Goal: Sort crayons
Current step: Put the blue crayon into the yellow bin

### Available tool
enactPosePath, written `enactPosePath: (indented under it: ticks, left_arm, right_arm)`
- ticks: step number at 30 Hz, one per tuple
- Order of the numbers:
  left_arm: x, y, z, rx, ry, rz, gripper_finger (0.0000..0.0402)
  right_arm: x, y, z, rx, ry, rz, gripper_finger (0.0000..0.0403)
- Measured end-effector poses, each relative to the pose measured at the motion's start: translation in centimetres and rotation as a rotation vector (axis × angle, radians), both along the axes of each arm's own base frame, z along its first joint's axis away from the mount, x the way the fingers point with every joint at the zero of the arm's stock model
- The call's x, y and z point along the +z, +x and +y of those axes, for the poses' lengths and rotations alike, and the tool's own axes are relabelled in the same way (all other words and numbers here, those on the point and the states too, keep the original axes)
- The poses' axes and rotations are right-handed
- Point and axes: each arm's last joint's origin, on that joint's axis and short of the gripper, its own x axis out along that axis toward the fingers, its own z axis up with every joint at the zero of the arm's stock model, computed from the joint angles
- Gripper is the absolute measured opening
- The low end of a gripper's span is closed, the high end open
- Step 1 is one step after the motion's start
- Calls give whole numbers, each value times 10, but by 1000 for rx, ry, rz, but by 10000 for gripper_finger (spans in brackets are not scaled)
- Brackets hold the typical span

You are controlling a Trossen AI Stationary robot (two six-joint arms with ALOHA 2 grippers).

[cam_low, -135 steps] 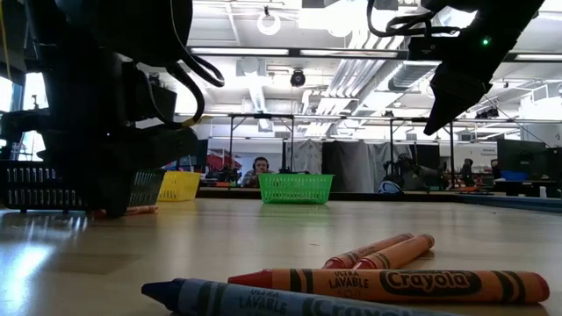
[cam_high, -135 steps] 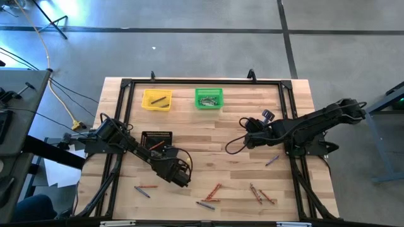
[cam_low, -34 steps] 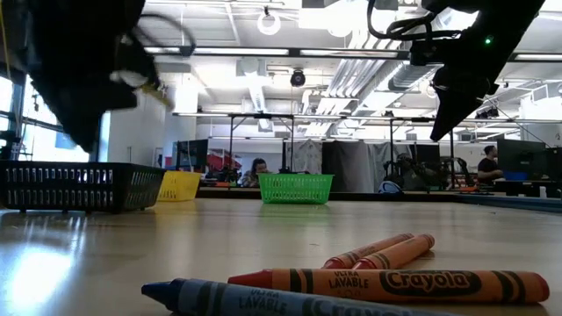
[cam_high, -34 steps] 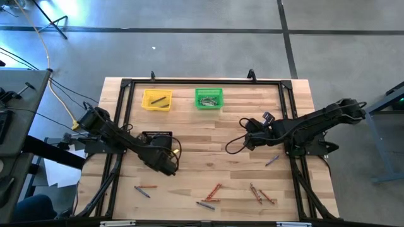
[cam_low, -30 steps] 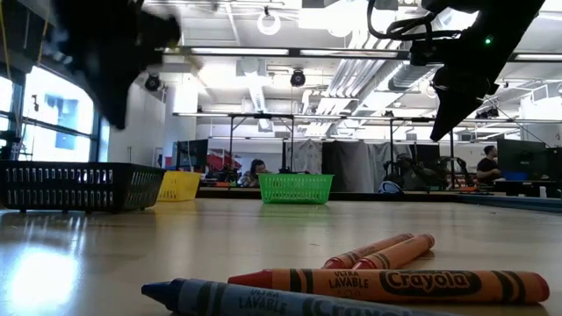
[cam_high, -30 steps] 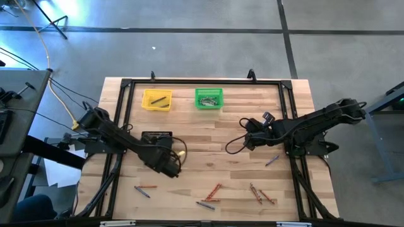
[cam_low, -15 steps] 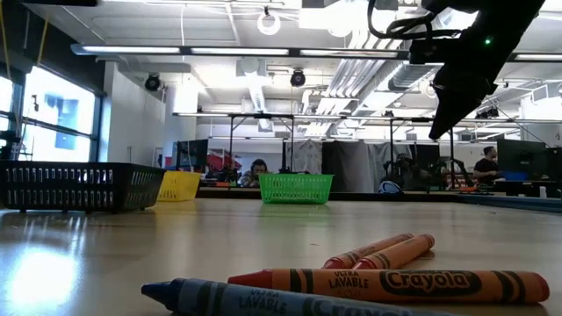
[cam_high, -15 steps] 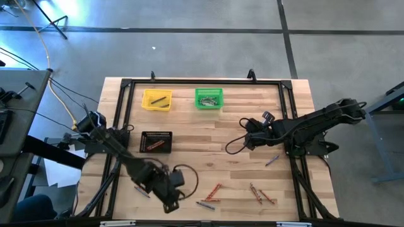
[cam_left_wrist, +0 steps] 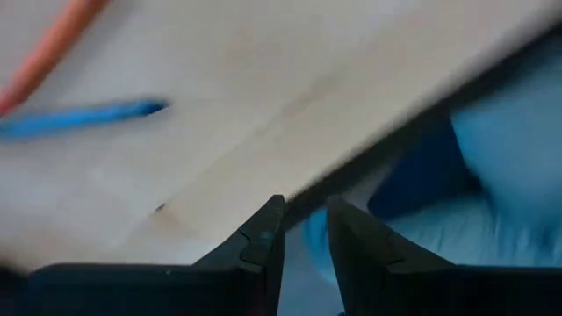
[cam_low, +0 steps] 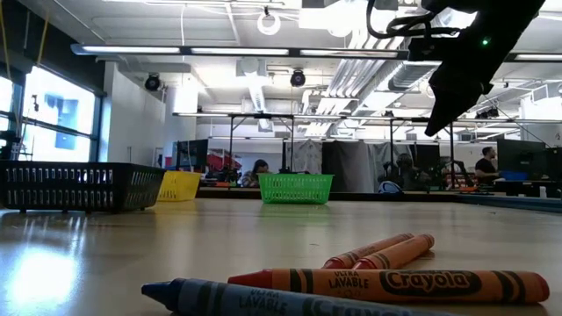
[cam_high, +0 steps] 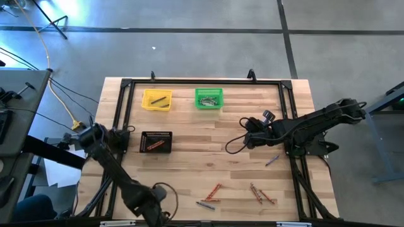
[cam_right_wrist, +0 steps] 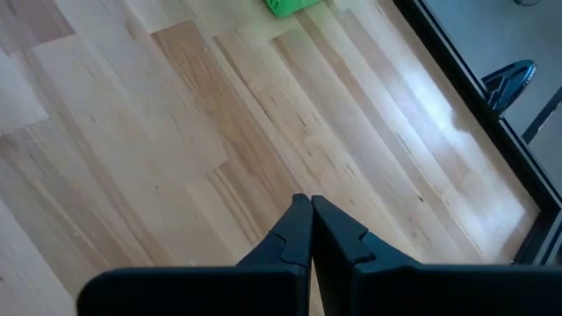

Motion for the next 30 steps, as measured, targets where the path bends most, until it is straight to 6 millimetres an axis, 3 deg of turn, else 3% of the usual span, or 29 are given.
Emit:
enactPosePath:
  ticks: [4,8,11,16,19,24,30]
  left_arm:
    - [-11,-6,-1,293,77,113,76]
    - [-14,-8,-3,326,75,139,76]
    - [-14,-8,-3,127,75,104,76]
    - [-14,-11,-1,-357,81,40,76]
    - [-14,-19,7,-603,135,85,76]
    - [-22,-33,22,-865,198,214,76]
    - [-39,-40,26,-1109,165,200,76]
  right_arm:
    - [0,0,0,0,1,-3,0]
    - [0,0,0,0,1,-3,0]
    - [0,1,0,10,-2,0,0]
    - [0,1,0,9,-7,-3,0]
    - [0,1,0,-5,-1,-14,0]
    - [0,1,0,-32,10,-34,0]
    - [-1,1,2,-25,102,-21,0]
